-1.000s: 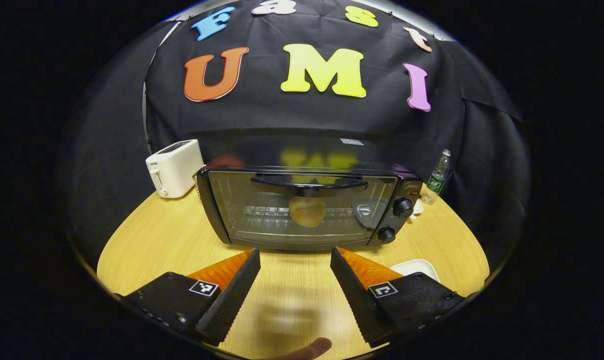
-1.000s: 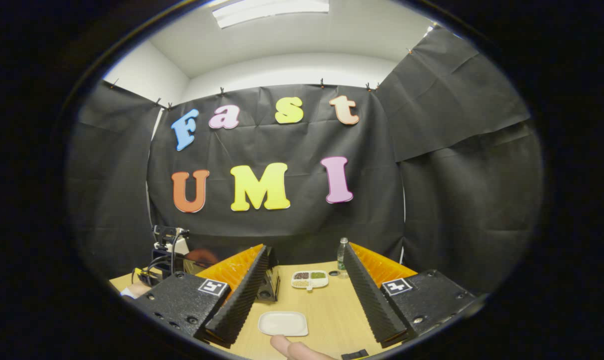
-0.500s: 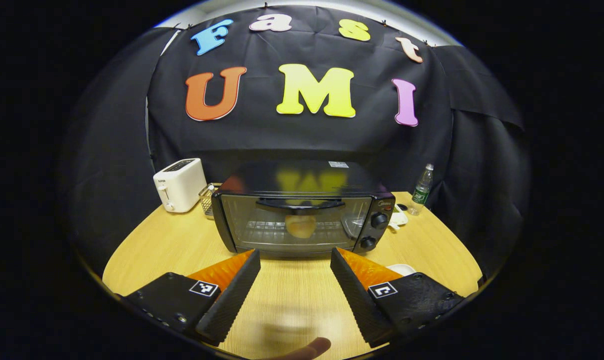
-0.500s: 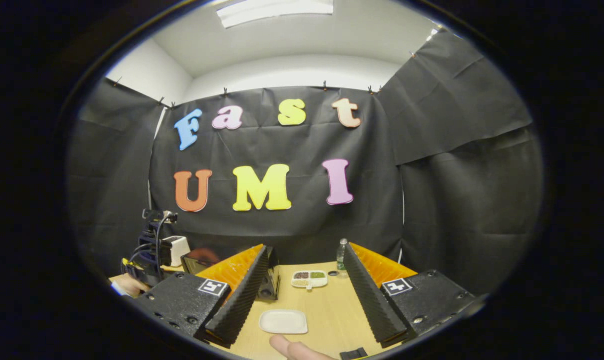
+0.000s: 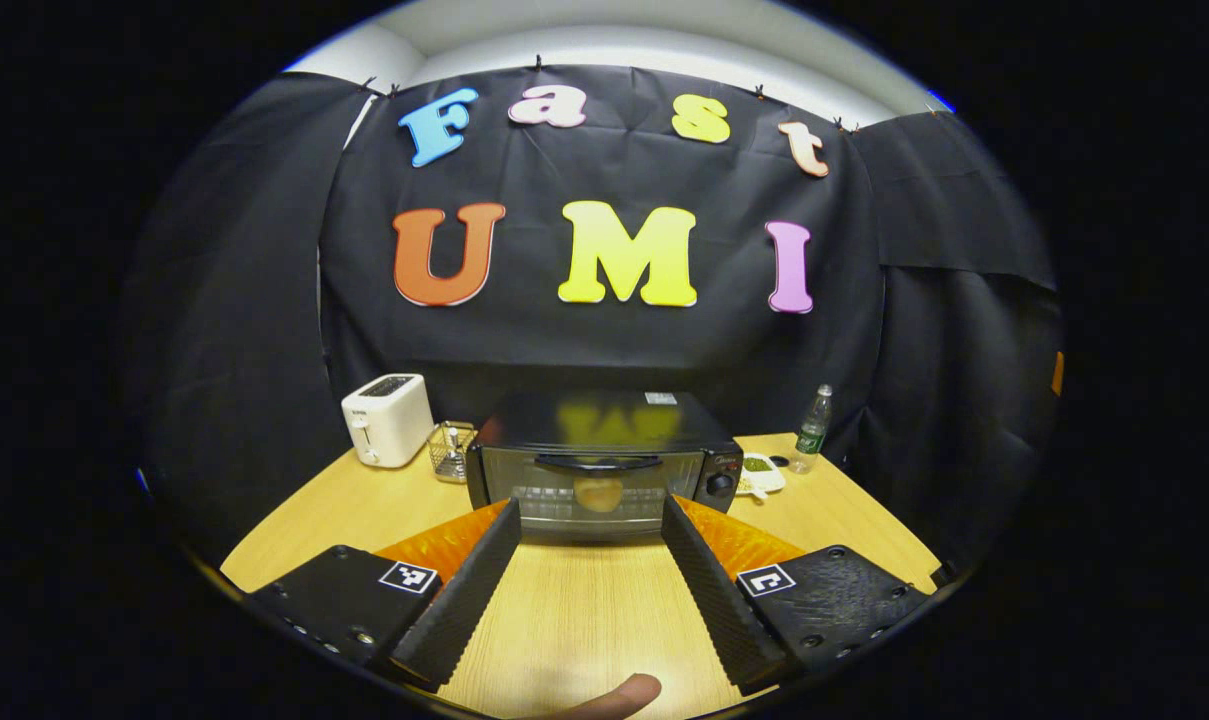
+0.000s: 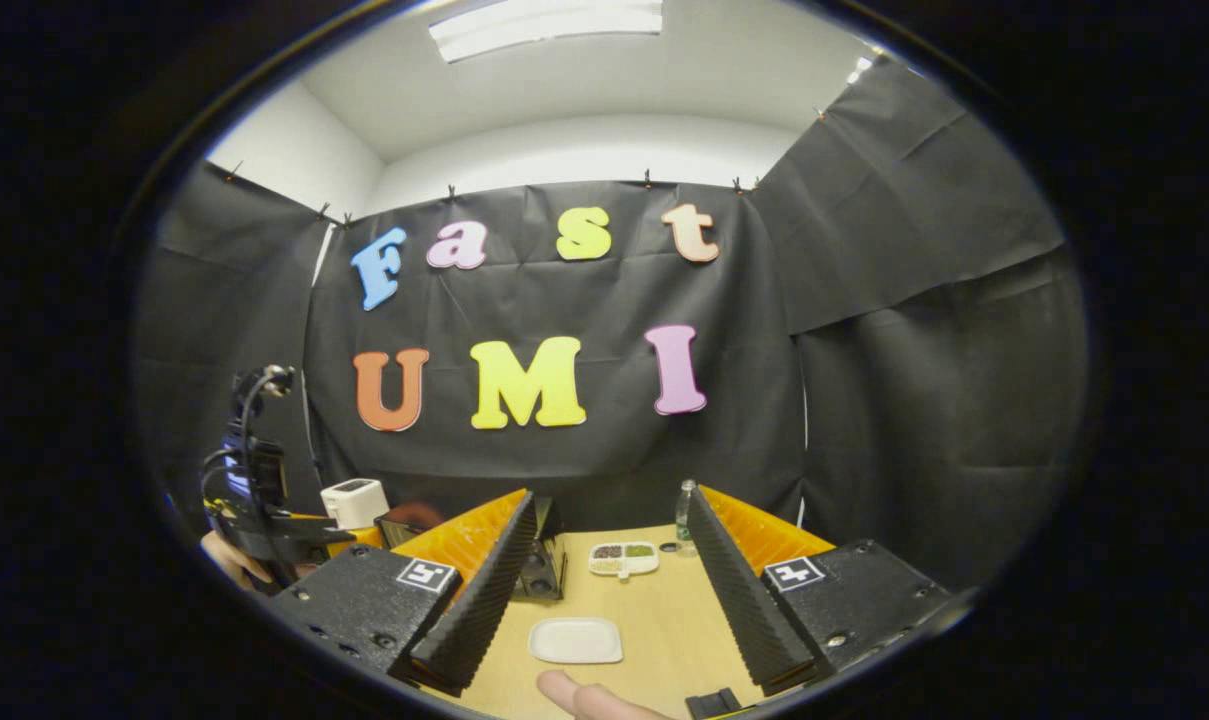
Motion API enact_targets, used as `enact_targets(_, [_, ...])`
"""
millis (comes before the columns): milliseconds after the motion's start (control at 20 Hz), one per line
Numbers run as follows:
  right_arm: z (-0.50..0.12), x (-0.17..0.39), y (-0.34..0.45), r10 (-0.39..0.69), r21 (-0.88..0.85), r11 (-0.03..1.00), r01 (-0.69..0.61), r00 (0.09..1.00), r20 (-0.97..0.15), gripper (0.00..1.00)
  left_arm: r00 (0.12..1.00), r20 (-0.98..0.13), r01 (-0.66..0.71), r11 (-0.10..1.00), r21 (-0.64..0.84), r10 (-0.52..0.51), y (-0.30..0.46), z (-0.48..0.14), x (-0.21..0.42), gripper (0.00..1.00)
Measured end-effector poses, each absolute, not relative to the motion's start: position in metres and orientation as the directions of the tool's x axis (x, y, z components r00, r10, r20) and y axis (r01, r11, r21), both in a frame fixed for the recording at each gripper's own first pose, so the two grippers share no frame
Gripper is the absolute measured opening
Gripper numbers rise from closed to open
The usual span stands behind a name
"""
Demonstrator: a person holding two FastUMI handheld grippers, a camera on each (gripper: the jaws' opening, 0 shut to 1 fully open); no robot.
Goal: Open the electric oven with the left hand, put the food in, and close the electric oven.
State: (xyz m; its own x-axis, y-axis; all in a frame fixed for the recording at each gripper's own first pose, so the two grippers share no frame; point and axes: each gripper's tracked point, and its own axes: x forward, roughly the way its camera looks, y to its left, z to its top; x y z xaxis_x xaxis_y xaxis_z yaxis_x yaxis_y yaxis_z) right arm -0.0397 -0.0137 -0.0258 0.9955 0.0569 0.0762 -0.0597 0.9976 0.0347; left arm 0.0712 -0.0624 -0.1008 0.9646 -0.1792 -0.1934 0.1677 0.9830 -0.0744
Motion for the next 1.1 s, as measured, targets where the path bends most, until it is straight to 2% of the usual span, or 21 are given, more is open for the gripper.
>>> enact_targets(50, [-0.027,-0.041,-0.015,0.057,0.04,0.997,-0.06,0.996,0.071,0.97,0.97,-0.164,0.167,0.983,-0.073,-0.177,-0.06,-0.09,0.062,0.93])
enact_targets(150, [-0.029,-0.044,-0.016,0.057,0.042,0.997,-0.06,0.996,0.065,0.94,0.98,-0.109,0.161,0.985,-0.058,-0.167,-0.056,-0.071,0.041,0.93])
enact_targets(200, [-0.029,-0.047,-0.016,0.058,0.039,0.997,-0.061,0.996,0.067,0.97,0.984,-0.085,0.153,0.987,-0.05,-0.157,-0.051,-0.06,0.032,0.93])
enact_targets(250, [-0.029,-0.05,-0.016,0.058,0.035,0.998,-0.06,0.996,0.068,0.94,0.986,-0.061,0.15,0.988,-0.045,-0.152,-0.048,-0.053,0.022,0.93])
enact_targets(350, [-0.029,-0.057,-0.017,0.058,0.035,0.998,-0.061,0.996,0.073,0.94,0.989,-0.022,0.142,0.989,-0.05,-0.143,-0.047,-0.04,0.002,0.93])
enact_targets(400, [-0.029,-0.061,-0.015,0.064,0.03,0.997,-0.066,0.995,0.074,0.97,0.99,-0.002,0.139,0.989,-0.052,-0.14,-0.045,-0.033,-0.007,0.93])
enact_targets(500, [-0.029,-0.068,-0.015,0.065,0.026,0.997,-0.067,0.995,0.079,0.94,0.991,0.023,0.134,0.99,-0.048,-0.133,-0.041,-0.027,-0.021,0.94])
enact_targets(700, [-0.034,-0.08,-0.016,0.066,0.024,0.997,-0.068,0.994,0.084,0.93,0.99,0.037,0.14,0.989,-0.054,-0.138,-0.04,-0.035,-0.043,0.93])
enact_targets(800, [-0.038,-0.085,-0.015,0.071,0.023,0.997,-0.073,0.994,0.082,0.97,0.991,0.031,0.134,0.989,-0.06,-0.132,-0.037,-0.046,-0.052,0.93])
enact_targets(850, [-0.039,-0.086,-0.016,0.068,0.023,0.997,-0.07,0.994,0.082,0.94,0.992,0.025,0.127,0.99,-0.066,-0.126,-0.035,-0.051,-0.054,0.93])
enact_targets(1000, [-0.045,-0.088,-0.017,0.066,0.029,0.997,-0.069,0.995,0.078,0.93,0.992,0.035,0.121,0.99,-0.078,-0.118,-0.032,-0.053,-0.061,0.93])
enact_targets(1100, [-0.05,-0.088,-0.016,0.068,0.032,0.997,-0.07,0.995,0.067,0.97,0.992,0.043,0.121,0.99,-0.077,-0.118,-0.032,-0.052,-0.064,0.94])
